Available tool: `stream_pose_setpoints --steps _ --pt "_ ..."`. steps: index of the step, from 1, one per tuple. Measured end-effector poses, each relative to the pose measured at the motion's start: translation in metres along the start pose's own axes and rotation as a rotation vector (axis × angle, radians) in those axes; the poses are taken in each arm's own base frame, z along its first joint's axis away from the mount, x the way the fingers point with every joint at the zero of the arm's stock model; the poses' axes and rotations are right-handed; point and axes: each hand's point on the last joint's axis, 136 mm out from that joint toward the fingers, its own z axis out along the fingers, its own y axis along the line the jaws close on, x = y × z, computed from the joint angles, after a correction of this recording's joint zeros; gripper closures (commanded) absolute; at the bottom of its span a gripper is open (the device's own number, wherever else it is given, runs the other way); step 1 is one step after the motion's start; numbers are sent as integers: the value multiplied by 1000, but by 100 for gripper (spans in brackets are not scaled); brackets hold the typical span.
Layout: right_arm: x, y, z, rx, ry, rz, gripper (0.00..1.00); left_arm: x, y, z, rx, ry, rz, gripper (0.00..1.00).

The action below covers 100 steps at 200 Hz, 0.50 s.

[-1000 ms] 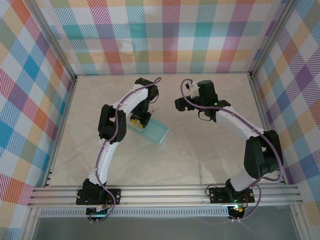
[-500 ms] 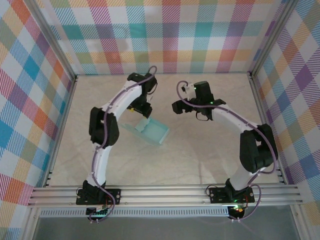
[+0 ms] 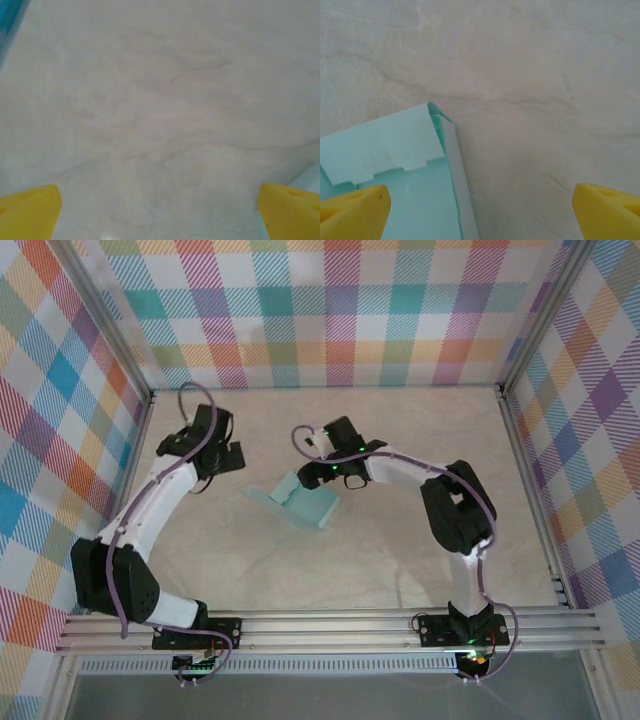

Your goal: Fold the paper box

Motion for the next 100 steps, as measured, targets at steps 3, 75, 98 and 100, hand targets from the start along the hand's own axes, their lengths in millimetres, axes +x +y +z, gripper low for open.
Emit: stream_pose_setpoints --steps 3,75,98,100 --pt "0 1 4 -1 6 1 7 3 5 1 -5 4 -15 0" --pt "14 -41 30 184 85 145 9 50 19 22 53 114 -172 0" --pt "30 -70 17 261 97 239 9 54 3 37 84 155 -167 0" --pt "32 -73 15 269 99 248 9 56 2 38 86 161 -164 0"
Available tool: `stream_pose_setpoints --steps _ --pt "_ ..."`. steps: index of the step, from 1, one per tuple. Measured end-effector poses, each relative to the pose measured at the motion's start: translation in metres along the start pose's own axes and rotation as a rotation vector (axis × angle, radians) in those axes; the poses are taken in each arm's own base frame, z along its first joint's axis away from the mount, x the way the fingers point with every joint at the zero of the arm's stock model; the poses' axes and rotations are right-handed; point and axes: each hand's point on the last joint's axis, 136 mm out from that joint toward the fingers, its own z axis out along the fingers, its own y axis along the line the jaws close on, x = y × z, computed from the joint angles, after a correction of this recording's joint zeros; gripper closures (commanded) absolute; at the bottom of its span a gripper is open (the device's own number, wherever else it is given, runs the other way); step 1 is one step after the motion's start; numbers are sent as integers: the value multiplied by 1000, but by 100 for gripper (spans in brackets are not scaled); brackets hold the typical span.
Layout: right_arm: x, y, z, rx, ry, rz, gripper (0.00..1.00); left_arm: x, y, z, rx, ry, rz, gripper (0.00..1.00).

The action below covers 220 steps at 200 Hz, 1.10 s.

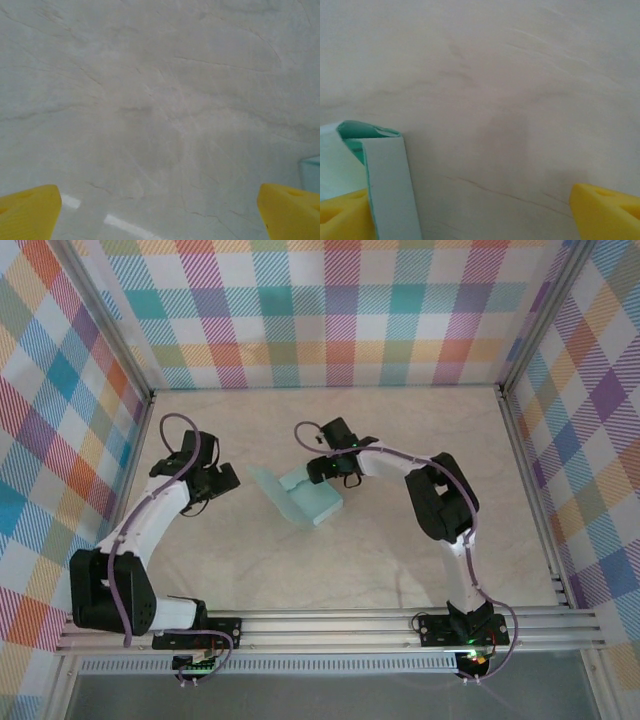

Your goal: Fold the paper box

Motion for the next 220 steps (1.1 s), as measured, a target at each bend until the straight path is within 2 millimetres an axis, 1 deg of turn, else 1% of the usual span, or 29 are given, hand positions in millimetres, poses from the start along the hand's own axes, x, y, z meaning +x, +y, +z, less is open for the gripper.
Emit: stream_pose_setpoints --steps 11,29,43,56,64,72,90,104,115,131,142,159,171,185,196,205,212,220 --pt "7 -21 -5 39 10 59 9 5 -9 9 4 28 23 0" --pt "23 -54 -17 97 27 168 9 13 -31 23 20 67 74 0" --pt "36 -74 -28 129 35 239 9 16 -50 33 37 80 109 0" --pt "50 -91 -40 158 37 295 9 19 -64 40 51 82 130 0" --pt "57 -96 -47 165 36 312 9 20 -70 44 59 79 136 0" --pt "62 -96 -54 159 28 315 9 21 -74 47 64 79 137 0" --pt "64 -86 -71 111 -24 287 9 22 -81 51 74 74 135 0" --pt "60 -79 -85 65 -75 236 9 22 -85 52 85 66 134 0" --pt "51 -74 -93 25 -113 186 10 22 -89 52 100 60 137 0" --pt "33 -73 -99 -39 -162 138 17 26 -97 55 133 53 145 1" --pt "20 -83 -99 -74 -182 135 27 35 -103 57 160 57 156 4" --pt "-2 -104 -92 -118 -203 161 41 55 -114 59 210 82 179 8" --pt "-15 -117 -83 -148 -206 167 50 69 -122 58 248 96 186 11" --pt "-25 -129 -70 -173 -199 177 54 85 -129 57 296 112 192 14" --pt "-26 -129 -61 -205 -176 176 55 94 -134 55 331 119 191 16" --pt "-24 -125 -54 -235 -149 178 60 100 -138 52 357 124 191 19" --pt "-23 -120 -49 -257 -130 179 60 105 -142 51 377 131 190 25" --pt "-20 -116 -45 -278 -109 181 60 109 -146 49 400 138 187 27"
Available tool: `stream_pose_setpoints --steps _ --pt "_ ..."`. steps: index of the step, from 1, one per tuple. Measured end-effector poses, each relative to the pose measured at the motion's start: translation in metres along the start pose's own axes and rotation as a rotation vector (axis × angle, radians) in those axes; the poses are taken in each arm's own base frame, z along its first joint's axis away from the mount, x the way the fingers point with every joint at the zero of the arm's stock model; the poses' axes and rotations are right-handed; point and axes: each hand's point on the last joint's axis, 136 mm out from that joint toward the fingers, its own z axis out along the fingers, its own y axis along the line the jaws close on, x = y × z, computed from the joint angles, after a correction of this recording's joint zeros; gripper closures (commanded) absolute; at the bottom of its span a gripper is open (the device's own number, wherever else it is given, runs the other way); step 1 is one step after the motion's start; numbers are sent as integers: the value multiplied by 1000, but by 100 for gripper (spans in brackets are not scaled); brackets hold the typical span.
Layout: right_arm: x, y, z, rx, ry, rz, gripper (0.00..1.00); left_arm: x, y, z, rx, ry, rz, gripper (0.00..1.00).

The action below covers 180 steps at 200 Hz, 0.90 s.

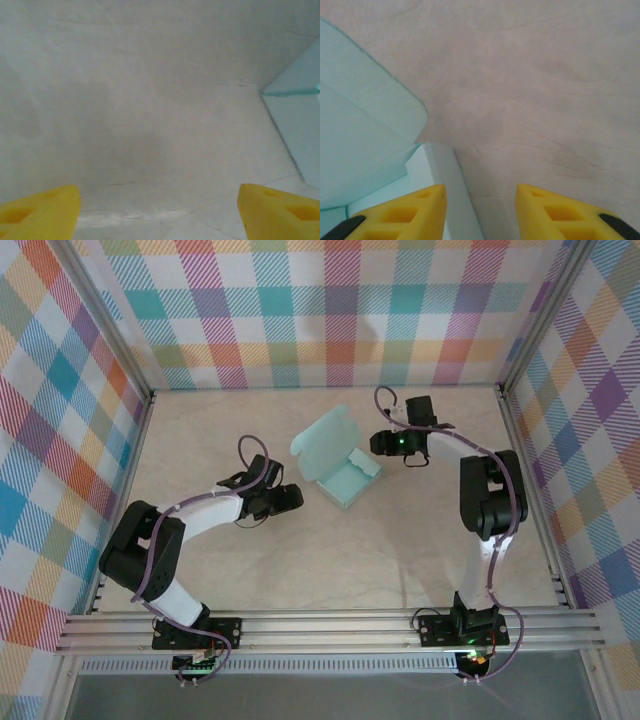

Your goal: Fold the paper box

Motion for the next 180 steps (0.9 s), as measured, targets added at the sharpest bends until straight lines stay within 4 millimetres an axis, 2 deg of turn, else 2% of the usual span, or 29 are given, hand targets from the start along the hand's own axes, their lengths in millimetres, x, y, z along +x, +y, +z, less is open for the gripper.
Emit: stream_pose_setpoints --steps 6,12,46,62,80,94,110,121,134,154,180 --pt "4 1 3 -11 17 6 61 1 -4 1 17 1 -1 29" --pt "7 2 4 -17 30 18 65 2 -8 1 32 5 -3 29" --pt "24 4 6 -28 61 78 72 2 -24 13 103 29 -14 28" --pt "33 9 2 -43 58 108 81 3 -28 20 120 46 -15 28" --pt "43 14 -6 -39 46 152 82 2 -32 23 131 60 -15 28" --pt "53 18 -11 -32 44 188 80 -1 -38 24 144 62 -13 29" --pt "66 23 -13 -31 49 220 72 -5 -44 24 161 61 -6 29" --pt "73 25 -15 -22 50 232 62 -8 -48 24 168 59 -2 29" --pt "77 25 -18 -7 47 246 54 -10 -50 23 175 54 5 29" --pt "69 25 -25 19 11 250 50 -16 -49 22 178 41 9 30" --pt "48 27 -37 33 -74 258 50 -30 -50 22 201 34 0 41"
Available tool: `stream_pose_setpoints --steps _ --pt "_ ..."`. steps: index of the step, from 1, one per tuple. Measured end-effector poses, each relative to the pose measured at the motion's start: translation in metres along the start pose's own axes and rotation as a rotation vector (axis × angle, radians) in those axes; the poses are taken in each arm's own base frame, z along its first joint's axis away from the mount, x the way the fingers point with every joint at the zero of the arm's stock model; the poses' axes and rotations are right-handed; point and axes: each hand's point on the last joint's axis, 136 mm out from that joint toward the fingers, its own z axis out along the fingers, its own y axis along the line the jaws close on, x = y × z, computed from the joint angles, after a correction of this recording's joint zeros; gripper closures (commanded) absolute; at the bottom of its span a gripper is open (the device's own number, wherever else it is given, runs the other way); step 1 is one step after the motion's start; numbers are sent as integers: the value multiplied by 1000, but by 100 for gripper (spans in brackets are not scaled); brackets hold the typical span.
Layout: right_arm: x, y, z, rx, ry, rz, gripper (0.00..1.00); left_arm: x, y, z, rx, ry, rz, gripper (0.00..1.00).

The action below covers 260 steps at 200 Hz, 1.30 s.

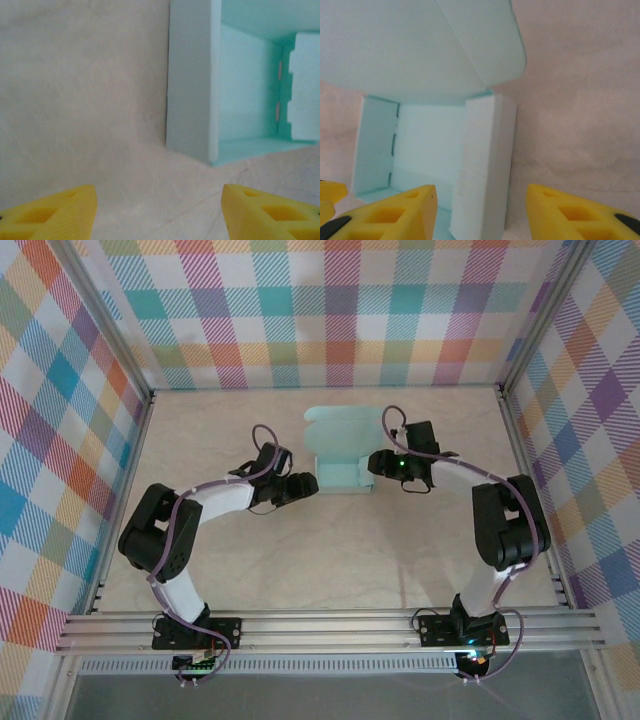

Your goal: Fold the paper box

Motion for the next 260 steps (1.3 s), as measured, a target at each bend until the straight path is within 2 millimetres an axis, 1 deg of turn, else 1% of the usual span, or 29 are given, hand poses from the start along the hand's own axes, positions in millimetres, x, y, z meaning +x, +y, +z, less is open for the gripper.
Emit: stream_pose_setpoints --steps 14,41,55,64,77,93,110,135,170,199,214,260 --pt "-5 2 -3 -5 -25 11 50 -15 -2 2 23 -14 -14 44" --pt "-7 5 -3 -18 -35 34 49 -46 -13 13 99 -19 -30 45" --pt "-7 5 -2 -22 -32 36 49 -53 -18 20 131 -9 -30 45" --pt "-5 4 0 -22 -27 36 53 -55 -19 25 145 0 -34 48" --pt "-2 2 3 -20 -12 39 59 -55 -20 32 159 18 -36 53" --pt "4 -3 9 -12 8 42 65 -49 -18 41 168 49 -47 58" --pt "9 -6 15 -8 30 49 70 -43 -15 48 173 80 -59 62" --pt "16 -10 23 -12 64 59 74 -38 -13 51 178 98 -64 66" --pt "9 -3 24 -37 63 54 77 -38 -16 53 194 109 -65 71" --pt "10 -2 26 -44 71 52 80 -38 -18 52 201 111 -64 75" --pt "9 -2 28 -48 74 49 83 -39 -18 53 203 112 -63 75" --pt "10 0 35 -48 88 27 84 -41 -20 54 205 110 -61 76"
